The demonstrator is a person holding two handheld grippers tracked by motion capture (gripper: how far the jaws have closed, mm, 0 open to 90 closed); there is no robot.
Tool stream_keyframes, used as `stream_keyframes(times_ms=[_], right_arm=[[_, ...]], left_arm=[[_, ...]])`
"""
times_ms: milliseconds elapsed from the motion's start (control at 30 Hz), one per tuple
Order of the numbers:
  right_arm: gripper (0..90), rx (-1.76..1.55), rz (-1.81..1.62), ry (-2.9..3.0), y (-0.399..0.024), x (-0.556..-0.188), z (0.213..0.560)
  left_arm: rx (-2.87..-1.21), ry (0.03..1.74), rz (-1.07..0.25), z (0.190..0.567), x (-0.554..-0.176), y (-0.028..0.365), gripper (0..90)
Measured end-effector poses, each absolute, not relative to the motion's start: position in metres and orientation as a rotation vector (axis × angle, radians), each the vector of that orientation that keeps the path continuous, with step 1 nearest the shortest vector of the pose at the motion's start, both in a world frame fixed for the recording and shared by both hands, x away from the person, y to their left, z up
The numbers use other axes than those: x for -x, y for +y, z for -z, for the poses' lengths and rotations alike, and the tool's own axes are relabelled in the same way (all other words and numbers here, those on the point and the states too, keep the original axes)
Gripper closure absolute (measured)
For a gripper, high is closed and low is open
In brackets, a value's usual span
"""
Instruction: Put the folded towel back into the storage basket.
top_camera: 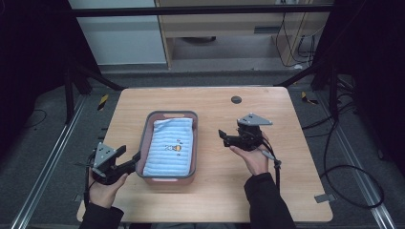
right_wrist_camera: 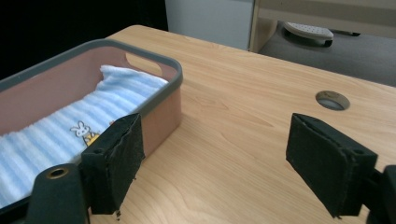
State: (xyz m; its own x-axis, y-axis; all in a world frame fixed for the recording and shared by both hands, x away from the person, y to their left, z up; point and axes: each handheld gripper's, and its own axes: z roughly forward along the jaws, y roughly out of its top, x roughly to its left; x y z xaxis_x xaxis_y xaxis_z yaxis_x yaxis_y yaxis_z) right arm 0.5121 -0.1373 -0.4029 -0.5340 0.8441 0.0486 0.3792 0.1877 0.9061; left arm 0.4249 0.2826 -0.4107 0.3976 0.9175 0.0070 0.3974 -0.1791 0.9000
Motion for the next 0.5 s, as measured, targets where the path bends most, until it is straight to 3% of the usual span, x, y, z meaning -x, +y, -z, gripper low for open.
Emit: stream_keyframes(times_ms=[500], right_arm=[[17.0,-1.209,-1.316,1.942,-0.198,-0.483,0.425]], left_arm=[[-1.760,1.192,-0.764,0.418,-0.428,0.301,35.2]])
